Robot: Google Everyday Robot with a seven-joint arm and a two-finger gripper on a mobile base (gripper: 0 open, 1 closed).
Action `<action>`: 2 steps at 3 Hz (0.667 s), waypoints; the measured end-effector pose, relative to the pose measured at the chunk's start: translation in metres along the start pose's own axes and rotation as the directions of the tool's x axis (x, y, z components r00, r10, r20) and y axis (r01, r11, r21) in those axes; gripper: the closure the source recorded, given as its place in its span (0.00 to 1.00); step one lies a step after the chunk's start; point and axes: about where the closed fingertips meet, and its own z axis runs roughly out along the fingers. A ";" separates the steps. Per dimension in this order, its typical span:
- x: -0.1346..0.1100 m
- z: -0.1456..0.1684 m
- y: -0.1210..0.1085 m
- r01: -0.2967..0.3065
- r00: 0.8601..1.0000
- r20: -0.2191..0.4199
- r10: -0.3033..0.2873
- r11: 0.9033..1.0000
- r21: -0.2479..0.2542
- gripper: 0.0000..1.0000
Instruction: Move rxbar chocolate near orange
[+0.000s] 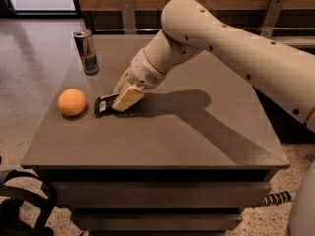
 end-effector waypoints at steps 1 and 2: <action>-0.001 0.002 0.001 0.002 1.000 0.000 -0.002 1.000 -0.004 0.36; -0.002 0.004 0.002 0.004 1.000 0.000 -0.004 1.000 -0.008 0.05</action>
Offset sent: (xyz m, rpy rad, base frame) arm -0.0006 0.0012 -0.0006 -0.0003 0.0011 0.0026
